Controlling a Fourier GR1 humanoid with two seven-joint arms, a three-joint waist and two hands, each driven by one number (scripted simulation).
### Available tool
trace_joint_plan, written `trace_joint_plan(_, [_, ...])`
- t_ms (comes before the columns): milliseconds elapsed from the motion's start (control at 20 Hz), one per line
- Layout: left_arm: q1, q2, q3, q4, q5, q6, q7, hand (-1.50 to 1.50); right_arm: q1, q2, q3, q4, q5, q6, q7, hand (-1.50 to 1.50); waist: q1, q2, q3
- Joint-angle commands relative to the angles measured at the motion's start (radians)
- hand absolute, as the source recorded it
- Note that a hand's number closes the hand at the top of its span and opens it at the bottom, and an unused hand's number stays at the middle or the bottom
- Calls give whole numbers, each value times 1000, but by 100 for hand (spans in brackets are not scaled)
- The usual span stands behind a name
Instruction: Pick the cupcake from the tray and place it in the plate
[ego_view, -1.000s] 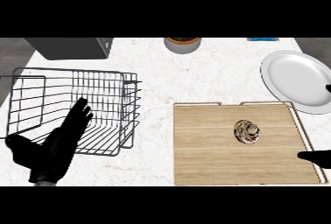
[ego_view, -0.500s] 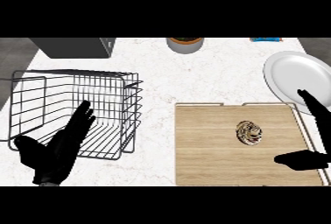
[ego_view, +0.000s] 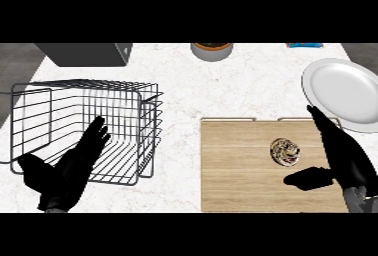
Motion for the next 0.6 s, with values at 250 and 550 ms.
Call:
trace_joint_plan(250, [17, -64, -16, 187, -29, 0, -42, 0, -60, 90, 90, 82, 152, 8, 112, -150, -12, 25, -29])
trace_joint_plan(550, [-23, -64, 2, 213, -36, -12, -16, 0, -70, 119, 92, 159, 182, 15, 98, -150, -20, 26, -28])
